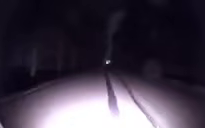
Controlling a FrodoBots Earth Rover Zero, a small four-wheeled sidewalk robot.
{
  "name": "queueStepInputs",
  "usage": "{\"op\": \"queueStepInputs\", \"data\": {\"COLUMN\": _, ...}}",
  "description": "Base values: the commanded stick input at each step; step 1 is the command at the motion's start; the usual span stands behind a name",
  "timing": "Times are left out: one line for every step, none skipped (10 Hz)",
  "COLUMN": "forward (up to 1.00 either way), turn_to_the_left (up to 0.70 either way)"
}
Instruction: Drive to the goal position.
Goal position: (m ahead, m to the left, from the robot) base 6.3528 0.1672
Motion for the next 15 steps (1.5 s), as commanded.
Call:
{"op": "queueStepInputs", "data": {"forward": 1.0, "turn_to_the_left": 0.0}}
{"op": "queueStepInputs", "data": {"forward": 1.0, "turn_to_the_left": 0.0}}
{"op": "queueStepInputs", "data": {"forward": 1.0, "turn_to_the_left": 0.0}}
{"op": "queueStepInputs", "data": {"forward": 1.0, "turn_to_the_left": 0.0}}
{"op": "queueStepInputs", "data": {"forward": 1.0, "turn_to_the_left": 0.0}}
{"op": "queueStepInputs", "data": {"forward": 1.0, "turn_to_the_left": 0.0}}
{"op": "queueStepInputs", "data": {"forward": 1.0, "turn_to_the_left": 0.0}}
{"op": "queueStepInputs", "data": {"forward": 1.0, "turn_to_the_left": 0.0}}
{"op": "queueStepInputs", "data": {"forward": 1.0, "turn_to_the_left": 0.0}}
{"op": "queueStepInputs", "data": {"forward": 1.0, "turn_to_the_left": 0.0}}
{"op": "queueStepInputs", "data": {"forward": 1.0, "turn_to_the_left": 0.0}}
{"op": "queueStepInputs", "data": {"forward": 1.0, "turn_to_the_left": 0.0}}
{"op": "queueStepInputs", "data": {"forward": 1.0, "turn_to_the_left": 0.0}}
{"op": "queueStepInputs", "data": {"forward": 1.0, "turn_to_the_left": 0.0}}
{"op": "queueStepInputs", "data": {"forward": 1.0, "turn_to_the_left": 0.0}}
